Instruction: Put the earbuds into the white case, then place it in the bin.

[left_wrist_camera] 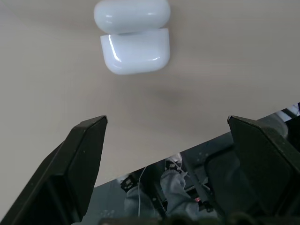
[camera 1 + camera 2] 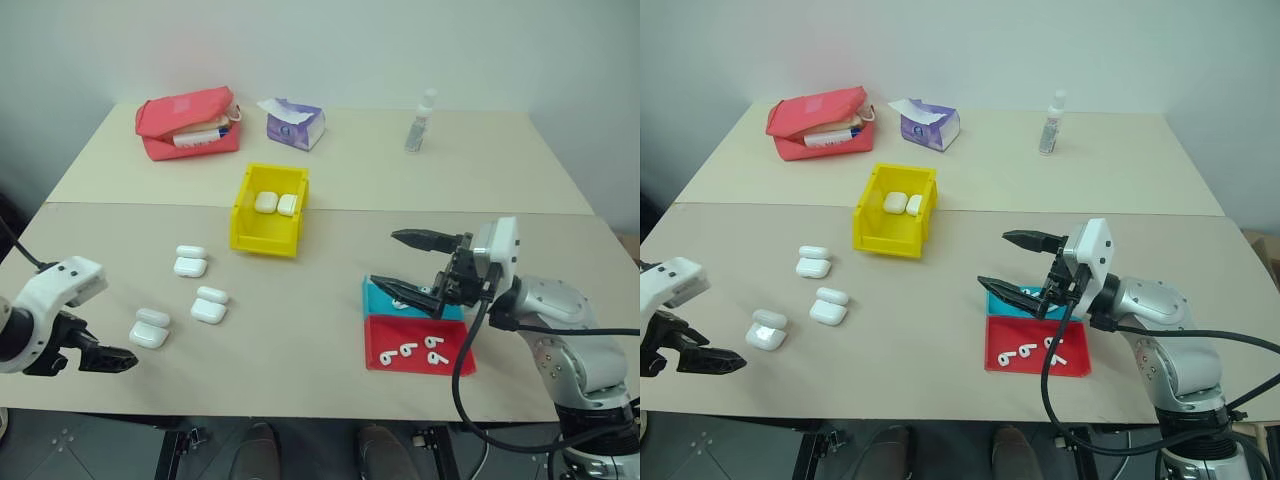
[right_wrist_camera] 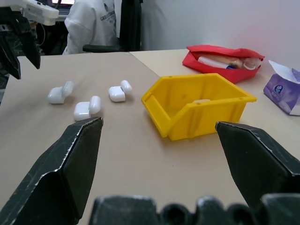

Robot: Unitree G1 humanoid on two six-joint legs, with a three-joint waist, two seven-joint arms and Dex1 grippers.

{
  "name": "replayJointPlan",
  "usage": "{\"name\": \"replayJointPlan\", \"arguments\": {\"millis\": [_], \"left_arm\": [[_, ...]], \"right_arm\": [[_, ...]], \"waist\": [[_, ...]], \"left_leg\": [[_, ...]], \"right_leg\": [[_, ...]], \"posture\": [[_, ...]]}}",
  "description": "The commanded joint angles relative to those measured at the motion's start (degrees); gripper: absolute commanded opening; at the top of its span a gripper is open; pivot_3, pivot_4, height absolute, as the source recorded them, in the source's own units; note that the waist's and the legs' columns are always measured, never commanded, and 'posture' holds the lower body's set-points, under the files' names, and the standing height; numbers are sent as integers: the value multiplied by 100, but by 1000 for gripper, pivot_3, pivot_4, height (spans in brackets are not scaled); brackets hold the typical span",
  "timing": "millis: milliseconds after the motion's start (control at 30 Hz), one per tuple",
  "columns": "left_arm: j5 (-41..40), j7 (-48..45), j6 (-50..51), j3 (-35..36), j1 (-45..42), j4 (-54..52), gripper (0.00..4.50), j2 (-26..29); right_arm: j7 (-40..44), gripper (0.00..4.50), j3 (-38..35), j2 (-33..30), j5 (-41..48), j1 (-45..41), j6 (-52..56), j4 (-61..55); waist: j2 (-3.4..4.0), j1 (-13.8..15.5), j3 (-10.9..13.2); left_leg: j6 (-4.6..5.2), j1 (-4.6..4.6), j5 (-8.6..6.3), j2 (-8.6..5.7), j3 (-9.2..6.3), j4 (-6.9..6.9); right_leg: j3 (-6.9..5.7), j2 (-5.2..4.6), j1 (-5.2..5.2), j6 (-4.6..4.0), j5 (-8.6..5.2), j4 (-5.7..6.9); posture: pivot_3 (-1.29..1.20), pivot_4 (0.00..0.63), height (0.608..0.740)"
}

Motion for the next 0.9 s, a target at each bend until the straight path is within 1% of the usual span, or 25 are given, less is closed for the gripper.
{"name": "replayJointPlan", "arguments": {"millis": [33, 167, 400, 600, 800, 900], "left_arm": [[395, 26, -321, -659, -463, 273, 4474, 19], [593, -10, -348, -1178, -961, 367, 4474, -136], [869, 350, 78, -1653, -1568, 423, 4474, -784], [1272, 472, -11, -2095, -1928, 554, 4474, -1169], [1696, 425, -207, -2748, -2390, 755, 4474, -1538], [1858, 320, -216, -3044, -2547, 815, 4474, -1564]], "right_arm": [[-139, 4472, -97, 18, 88, 38, 13, -315], [-198, 4472, -186, -65, 213, 90, 148, -435], [-338, 4472, -396, -302, 514, 24, 541, -576], [-350, 4472, -471, -398, 571, 37, 669, -614], [-383, 4472, -498, -444, 579, 104, 715, -659], [-413, 4472, -510, -458, 598, 98, 742, -676]], "waist": [[0, -3, 0], [0, -8, 0], [-1, -4, 0], [-2, -3, -1], [-2, -1, -1], [-2, -1, -2]], "left_leg": [[0, 1, 0, 0, 0, 0], [0, -5, 0, 0, 0, 0], [1, -5, 0, 0, 0, 3], [1, -6, 0, 0, -1, 4], [1, -7, 0, -1, -2, 8], [1, -7, 0, -1, -3, 10]], "right_leg": [[0, 0, 0, 0, 0, 0], [0, 0, -1, 0, 0, -3], [1, 0, 0, 0, 0, 2], [1, 0, 0, 0, 0, 2], [1, 0, 2, 1, 0, 2], [0, 1, 3, 1, 0, 4]], "posture": [[0, 150, 740], [0, 150, 740], [0, 150, 740], [0, 150, 740], [0, 150, 740], [0, 150, 740]]}}
